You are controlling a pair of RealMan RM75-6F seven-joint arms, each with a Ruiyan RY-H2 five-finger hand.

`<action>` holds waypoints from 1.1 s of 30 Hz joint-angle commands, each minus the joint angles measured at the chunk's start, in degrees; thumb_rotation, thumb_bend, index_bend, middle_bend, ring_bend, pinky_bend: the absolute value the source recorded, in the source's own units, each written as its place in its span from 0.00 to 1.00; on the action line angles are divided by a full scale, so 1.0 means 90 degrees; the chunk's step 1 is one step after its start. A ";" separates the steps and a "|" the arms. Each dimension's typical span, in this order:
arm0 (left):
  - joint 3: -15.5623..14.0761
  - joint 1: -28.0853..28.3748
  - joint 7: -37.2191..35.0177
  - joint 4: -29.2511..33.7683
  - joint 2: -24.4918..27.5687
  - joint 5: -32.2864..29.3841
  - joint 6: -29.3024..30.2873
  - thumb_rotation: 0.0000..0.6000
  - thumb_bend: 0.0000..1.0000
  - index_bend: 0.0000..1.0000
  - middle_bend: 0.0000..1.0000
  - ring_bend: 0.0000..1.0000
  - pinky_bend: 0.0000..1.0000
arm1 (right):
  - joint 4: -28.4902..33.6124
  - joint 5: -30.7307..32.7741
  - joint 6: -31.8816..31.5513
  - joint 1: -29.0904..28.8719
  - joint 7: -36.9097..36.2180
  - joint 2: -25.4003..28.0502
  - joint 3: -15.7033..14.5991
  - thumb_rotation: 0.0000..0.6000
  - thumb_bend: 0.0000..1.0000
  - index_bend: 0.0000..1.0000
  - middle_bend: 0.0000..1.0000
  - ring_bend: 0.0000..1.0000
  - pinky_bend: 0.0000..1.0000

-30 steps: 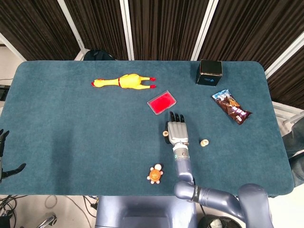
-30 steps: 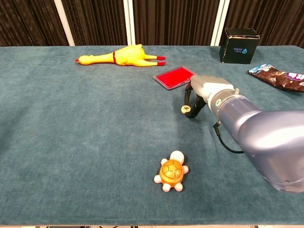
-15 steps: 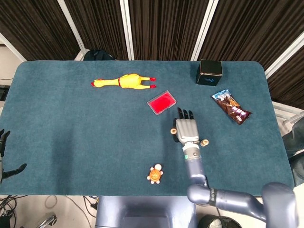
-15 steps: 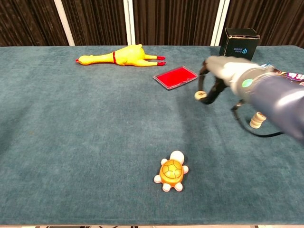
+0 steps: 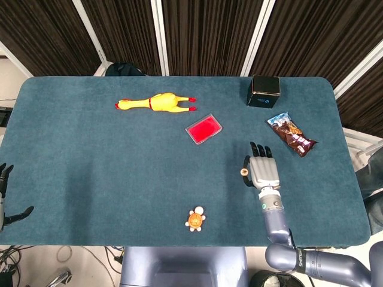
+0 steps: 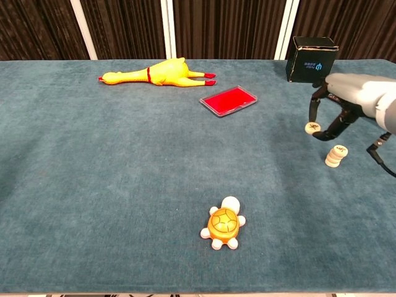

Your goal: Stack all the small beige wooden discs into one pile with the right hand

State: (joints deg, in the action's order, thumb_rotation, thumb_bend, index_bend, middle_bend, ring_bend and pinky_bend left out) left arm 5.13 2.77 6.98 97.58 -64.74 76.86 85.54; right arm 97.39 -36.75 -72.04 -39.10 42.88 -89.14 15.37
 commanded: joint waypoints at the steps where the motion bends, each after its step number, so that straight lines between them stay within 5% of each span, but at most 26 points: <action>1: 0.0002 -0.0001 0.0004 -0.0002 0.0001 -0.0004 0.0002 1.00 0.03 0.09 0.00 0.00 0.00 | -0.0100 -0.0059 0.0043 0.0042 -0.0106 -0.0002 -0.0075 1.00 0.42 0.53 0.00 0.00 0.00; 33: 0.0000 0.0001 0.0042 -0.0007 -0.0026 -0.0022 -0.0005 1.00 0.03 0.09 0.00 0.00 0.00 | -0.0193 0.0014 0.0200 0.0277 -0.0400 0.0371 -0.0385 1.00 0.43 0.53 0.00 0.00 0.00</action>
State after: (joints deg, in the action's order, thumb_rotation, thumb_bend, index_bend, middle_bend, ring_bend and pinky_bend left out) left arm 5.13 2.78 7.36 97.52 -64.96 76.66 85.49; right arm 95.70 -36.67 -70.30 -36.63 39.32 -85.77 11.94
